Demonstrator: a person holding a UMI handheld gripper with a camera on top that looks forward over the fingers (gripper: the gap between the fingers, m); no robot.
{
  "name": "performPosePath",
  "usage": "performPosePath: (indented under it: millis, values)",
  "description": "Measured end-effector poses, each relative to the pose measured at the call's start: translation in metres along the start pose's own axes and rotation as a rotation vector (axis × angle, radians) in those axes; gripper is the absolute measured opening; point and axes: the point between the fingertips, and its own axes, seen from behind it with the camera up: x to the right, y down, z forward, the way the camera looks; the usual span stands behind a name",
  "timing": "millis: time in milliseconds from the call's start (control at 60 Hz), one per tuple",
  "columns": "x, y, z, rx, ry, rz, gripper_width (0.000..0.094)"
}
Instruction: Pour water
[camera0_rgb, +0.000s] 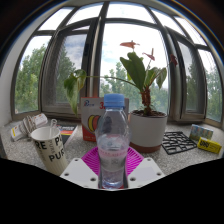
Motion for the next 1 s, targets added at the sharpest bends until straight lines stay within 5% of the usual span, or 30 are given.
performPosePath:
  millis: [100, 233, 333, 750, 1000]
  values:
    - [0.000, 0.000, 0.001, 0.036, 0.010, -0.019, 0.0327]
    - [0.000, 0.008, 0.001, -0.035, 0.010, 0.006, 0.0495]
    - [-0.005, 0.018, -0.009, -0.124, 0.005, 0.010, 0.0870]
    - [-0.018, -0.009, -0.173, -0.242, 0.205, 0.012, 0.0854]
    - [-0.039, -0.011, -0.242, -0.253, 0.228, -0.009, 0.0854]
